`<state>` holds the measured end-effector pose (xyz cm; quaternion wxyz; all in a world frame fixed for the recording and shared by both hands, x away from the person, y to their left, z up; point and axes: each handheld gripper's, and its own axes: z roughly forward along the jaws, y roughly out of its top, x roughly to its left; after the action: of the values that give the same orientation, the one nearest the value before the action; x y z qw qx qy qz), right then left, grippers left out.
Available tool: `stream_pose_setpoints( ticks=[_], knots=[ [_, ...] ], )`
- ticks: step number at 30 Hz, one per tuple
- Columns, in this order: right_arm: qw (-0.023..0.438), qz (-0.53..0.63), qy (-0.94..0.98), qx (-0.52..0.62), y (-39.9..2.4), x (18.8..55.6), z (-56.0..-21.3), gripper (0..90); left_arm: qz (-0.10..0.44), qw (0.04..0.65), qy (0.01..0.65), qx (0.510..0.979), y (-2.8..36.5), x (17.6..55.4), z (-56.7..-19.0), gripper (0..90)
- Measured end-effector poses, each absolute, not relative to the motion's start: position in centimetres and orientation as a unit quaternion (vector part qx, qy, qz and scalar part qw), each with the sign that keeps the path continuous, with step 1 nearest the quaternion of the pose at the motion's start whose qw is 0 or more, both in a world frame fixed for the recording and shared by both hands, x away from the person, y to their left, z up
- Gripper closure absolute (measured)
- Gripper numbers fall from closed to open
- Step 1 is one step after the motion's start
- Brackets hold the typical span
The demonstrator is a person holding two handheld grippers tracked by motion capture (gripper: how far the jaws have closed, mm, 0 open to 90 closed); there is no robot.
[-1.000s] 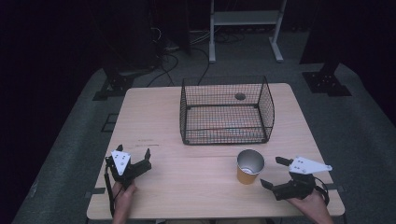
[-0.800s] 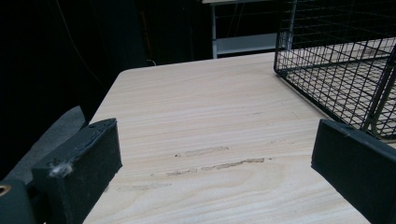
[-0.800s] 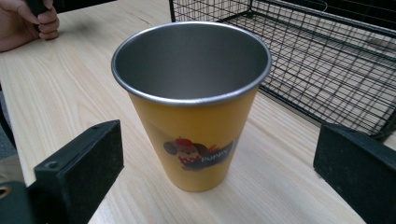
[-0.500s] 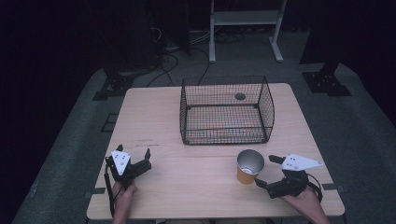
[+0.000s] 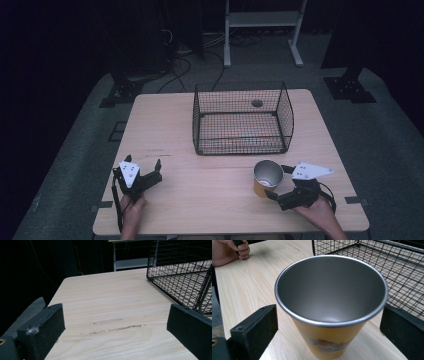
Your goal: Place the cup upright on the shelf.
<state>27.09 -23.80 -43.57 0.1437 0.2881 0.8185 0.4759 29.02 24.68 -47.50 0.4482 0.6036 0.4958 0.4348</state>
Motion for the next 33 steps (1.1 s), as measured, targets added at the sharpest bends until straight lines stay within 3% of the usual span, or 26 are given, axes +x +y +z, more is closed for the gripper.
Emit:
stream_pose_setpoints(
  ticks=[20,27,28,33],
  knots=[
    [0.137,0.469,0.827,0.277,-22.2,28.3,-43.8,1.3,0.435,0.448,0.496,0.603,24.7,29.0,-47.5,0.8],
    [0.133,0.472,0.826,0.278,-22.3,28.5,-43.8,7.3,0.435,0.448,0.496,0.604,24.7,29.0,-47.5,0.8],
    [0.132,0.474,0.826,0.276,-22.3,28.5,-43.8,11.3,0.435,0.448,0.496,0.603,24.7,29.0,-47.5,0.8],
    [0.130,0.476,0.825,0.276,-22.5,28.6,-43.8,12.8,0.435,0.448,0.496,0.603,24.7,29.0,-47.5,0.8]
  ],
)
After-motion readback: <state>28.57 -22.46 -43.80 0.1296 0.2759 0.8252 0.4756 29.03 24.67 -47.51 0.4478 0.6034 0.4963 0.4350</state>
